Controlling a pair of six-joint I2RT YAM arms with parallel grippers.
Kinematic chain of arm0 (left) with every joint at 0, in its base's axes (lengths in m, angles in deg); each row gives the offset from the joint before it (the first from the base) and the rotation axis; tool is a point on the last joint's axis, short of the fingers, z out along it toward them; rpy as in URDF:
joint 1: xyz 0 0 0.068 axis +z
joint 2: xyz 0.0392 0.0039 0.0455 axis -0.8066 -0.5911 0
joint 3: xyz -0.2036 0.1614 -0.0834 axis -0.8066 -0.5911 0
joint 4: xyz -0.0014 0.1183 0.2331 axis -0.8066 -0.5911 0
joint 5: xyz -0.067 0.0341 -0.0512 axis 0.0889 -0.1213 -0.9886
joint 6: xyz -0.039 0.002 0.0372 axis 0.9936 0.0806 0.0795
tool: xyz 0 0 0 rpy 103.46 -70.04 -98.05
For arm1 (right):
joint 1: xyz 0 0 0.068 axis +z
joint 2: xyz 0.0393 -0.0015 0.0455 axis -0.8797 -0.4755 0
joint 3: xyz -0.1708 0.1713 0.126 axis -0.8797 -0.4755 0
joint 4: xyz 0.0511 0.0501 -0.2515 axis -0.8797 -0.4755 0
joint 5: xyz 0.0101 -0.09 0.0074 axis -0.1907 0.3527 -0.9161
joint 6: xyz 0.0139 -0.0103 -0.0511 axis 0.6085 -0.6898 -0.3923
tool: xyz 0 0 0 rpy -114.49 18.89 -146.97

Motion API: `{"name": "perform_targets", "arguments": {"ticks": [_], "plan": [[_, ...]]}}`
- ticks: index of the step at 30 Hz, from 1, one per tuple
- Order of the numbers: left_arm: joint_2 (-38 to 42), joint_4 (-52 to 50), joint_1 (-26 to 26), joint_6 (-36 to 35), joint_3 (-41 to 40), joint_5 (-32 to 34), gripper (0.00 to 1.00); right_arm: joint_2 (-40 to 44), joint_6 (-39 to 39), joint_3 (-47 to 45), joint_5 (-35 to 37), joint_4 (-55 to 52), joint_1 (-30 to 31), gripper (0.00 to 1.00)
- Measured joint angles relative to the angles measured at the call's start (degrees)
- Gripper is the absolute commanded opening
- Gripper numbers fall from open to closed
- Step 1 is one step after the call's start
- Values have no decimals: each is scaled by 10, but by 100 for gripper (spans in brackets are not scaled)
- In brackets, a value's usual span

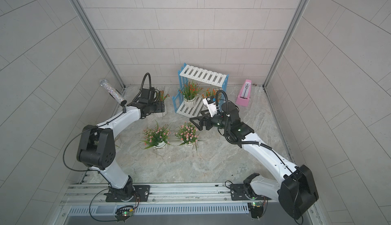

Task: Place the baby's breath potted plants on the rack by color
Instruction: Pick up the baby's breath potted plant from the center of the board, then place the baby's breath potted plant on the rack.

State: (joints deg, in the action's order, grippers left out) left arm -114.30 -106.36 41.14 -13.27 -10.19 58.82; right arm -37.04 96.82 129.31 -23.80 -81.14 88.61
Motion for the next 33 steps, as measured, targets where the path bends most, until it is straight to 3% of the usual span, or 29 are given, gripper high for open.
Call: {"name": "perform_targets", "arguments": {"ticks": [9, 20, 27, 33], "plan": [[76, -32, -39, -3, -1, -5, 78, 56, 6, -1, 94, -44, -15, 99], [96, -49, -134, -16, 2, -9, 78, 94, 15, -6, 125, -69, -55, 99], [67, -45, -199, -20, 39, -14, 78, 112, 16, -8, 134, -84, -75, 99], [-11, -10, -212, -20, 80, -28, 79, 129, 9, -8, 144, -111, -82, 99]]}}
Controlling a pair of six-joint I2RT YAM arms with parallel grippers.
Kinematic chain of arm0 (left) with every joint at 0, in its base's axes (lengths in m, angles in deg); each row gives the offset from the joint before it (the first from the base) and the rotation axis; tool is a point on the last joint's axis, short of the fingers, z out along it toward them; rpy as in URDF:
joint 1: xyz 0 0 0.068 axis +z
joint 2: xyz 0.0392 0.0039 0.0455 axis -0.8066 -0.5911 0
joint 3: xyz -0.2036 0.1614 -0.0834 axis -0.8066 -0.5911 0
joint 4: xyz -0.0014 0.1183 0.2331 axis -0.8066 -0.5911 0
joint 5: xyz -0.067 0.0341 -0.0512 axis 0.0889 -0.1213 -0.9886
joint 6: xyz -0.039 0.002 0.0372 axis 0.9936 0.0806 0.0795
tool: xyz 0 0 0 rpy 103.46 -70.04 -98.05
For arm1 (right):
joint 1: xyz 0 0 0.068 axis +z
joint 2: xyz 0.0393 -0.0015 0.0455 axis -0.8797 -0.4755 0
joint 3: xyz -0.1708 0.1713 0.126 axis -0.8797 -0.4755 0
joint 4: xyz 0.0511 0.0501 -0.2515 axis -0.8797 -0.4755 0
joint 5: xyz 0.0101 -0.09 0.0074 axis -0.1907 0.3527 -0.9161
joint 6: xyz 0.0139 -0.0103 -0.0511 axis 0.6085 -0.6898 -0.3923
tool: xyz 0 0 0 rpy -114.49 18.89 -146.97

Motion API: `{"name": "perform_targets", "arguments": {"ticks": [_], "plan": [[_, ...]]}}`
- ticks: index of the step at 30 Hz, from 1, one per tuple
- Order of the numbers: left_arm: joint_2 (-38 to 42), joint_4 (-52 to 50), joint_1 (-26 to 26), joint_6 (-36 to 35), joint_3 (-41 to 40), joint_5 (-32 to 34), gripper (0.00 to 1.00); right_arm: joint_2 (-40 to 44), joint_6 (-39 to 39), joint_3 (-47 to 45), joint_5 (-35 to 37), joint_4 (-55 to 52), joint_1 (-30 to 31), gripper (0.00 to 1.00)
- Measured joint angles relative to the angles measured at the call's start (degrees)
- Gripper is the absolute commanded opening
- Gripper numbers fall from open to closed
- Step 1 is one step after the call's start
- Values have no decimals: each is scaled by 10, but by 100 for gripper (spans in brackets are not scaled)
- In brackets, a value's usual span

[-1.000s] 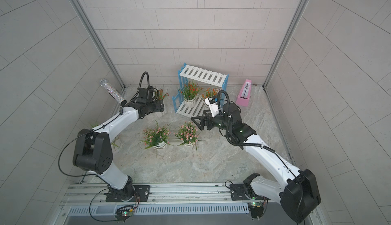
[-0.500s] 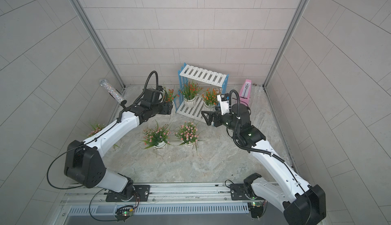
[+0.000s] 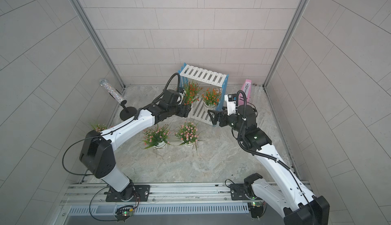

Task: Place the baby's breath potted plants on the rack by color
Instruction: Place the baby's breath potted plant on the rack.

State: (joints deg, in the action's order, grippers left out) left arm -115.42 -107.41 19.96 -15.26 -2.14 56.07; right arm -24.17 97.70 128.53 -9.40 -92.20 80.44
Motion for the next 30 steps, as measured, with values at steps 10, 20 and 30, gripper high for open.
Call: {"name": "perform_targets", "arguments": {"ticks": [10, 20, 30], "plan": [[-122, 44, -4, 0, 59, -15, 79, 10, -24, 0, 17, -39, -5, 99], [-179, 68, -5, -11, 113, -29, 79, 5, -43, 0, 48, -75, -5, 99], [-216, 96, -5, -18, 126, -26, 81, -5, -47, 0, 61, -94, -5, 99]]}}
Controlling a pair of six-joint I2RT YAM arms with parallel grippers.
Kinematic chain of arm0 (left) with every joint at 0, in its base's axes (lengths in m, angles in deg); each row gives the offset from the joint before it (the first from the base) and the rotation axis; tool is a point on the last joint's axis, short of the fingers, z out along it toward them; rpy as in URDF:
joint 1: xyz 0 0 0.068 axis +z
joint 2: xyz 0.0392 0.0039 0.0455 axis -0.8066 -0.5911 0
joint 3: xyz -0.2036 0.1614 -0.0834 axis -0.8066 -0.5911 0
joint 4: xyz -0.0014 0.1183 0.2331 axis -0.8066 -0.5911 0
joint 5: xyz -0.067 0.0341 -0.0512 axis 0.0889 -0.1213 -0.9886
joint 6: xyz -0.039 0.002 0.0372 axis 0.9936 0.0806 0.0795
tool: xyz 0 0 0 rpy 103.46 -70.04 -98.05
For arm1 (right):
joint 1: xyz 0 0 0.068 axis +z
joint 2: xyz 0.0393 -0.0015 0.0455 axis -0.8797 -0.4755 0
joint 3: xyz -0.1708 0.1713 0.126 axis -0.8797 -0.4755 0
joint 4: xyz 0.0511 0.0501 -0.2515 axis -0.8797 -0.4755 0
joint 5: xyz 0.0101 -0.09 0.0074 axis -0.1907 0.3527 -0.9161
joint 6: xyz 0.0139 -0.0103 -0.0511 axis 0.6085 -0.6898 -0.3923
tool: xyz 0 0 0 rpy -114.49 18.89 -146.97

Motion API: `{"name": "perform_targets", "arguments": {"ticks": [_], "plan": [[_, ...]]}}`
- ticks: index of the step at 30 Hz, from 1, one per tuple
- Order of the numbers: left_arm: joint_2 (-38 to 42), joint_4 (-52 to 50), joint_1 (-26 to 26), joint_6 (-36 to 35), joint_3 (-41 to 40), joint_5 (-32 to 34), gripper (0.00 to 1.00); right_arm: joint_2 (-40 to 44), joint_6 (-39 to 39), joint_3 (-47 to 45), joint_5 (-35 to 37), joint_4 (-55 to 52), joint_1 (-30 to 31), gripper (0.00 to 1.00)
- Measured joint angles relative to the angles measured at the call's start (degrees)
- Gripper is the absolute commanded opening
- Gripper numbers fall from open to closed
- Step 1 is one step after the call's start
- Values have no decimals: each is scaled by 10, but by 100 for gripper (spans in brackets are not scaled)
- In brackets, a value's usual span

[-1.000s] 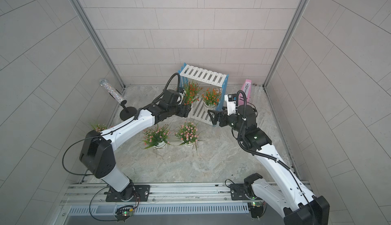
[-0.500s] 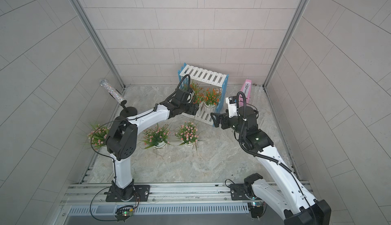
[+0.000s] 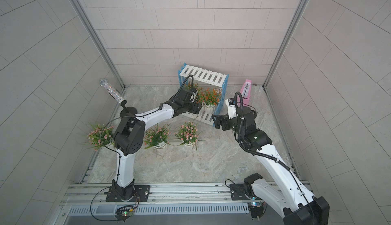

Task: Place the baby's breath potted plants on the rack by color
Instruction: Place the baby's breath potted plant on the rack, then adjust the rack at the center of the board.

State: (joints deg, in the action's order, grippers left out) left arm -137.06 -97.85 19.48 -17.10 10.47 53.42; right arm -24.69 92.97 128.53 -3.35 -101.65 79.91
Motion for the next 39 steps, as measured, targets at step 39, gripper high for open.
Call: {"name": "perform_targets", "arguments": {"ticks": [39], "plan": [[250, 131, -3, 37, -247, 50, 100, -248, 21, 48, 105, 88, 10, 65]]}}
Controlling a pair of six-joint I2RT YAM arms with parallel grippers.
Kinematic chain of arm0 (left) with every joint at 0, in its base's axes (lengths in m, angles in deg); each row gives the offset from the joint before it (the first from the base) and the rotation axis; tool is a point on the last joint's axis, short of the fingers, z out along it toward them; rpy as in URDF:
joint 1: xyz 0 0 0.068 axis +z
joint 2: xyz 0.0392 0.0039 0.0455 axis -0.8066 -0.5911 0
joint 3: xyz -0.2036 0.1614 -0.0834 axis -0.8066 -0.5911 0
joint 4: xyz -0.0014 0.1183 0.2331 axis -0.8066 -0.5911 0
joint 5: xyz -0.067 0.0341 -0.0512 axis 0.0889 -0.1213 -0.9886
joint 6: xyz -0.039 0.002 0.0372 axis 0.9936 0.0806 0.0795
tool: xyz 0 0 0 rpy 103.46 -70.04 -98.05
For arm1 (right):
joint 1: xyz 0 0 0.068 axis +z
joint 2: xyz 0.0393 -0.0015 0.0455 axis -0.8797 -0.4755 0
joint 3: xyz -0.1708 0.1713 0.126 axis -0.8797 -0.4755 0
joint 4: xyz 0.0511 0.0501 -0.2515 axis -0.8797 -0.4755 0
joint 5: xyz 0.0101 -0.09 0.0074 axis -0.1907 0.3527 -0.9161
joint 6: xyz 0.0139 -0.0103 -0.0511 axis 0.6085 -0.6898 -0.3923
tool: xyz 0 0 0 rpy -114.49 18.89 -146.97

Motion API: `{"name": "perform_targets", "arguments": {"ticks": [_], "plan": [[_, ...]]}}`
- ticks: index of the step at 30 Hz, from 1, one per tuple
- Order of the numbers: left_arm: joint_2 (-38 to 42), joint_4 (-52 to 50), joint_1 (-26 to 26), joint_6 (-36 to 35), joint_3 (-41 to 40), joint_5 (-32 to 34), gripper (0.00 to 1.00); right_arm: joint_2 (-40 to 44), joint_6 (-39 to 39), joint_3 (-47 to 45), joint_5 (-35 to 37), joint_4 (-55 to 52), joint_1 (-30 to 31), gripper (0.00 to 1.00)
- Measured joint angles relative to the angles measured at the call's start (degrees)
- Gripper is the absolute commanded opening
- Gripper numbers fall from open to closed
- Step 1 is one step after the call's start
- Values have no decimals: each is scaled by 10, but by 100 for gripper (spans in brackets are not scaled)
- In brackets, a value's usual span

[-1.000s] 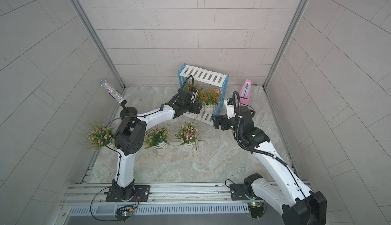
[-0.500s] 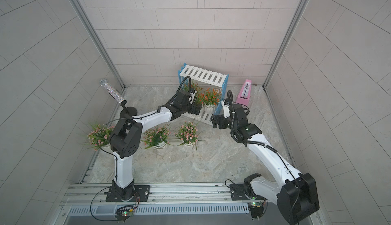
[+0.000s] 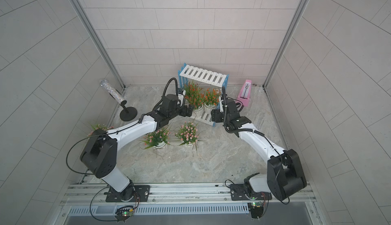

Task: Place the baby's breath potted plants on the rack by color
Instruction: Adjust the rack at the center of the board.

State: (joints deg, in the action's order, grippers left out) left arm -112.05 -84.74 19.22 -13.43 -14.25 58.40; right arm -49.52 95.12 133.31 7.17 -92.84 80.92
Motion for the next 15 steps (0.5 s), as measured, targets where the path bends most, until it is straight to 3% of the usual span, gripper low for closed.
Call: {"name": "perform_targets", "arguments": {"ticks": [2, 6, 10, 15], "plan": [[19, -1, 0, 8, -6, 10, 100, -11, 7, 0, 15, 12, 4, 55], [54, -17, 0, 18, -10, 30, 100, -17, 9, -4, 38, 30, 9, 50], [89, -50, 0, 25, -9, 44, 100, -17, 5, -5, 51, 42, 12, 39], [115, -113, 0, 27, 10, 49, 100, -9, -6, -16, 54, 51, 14, 36]]}}
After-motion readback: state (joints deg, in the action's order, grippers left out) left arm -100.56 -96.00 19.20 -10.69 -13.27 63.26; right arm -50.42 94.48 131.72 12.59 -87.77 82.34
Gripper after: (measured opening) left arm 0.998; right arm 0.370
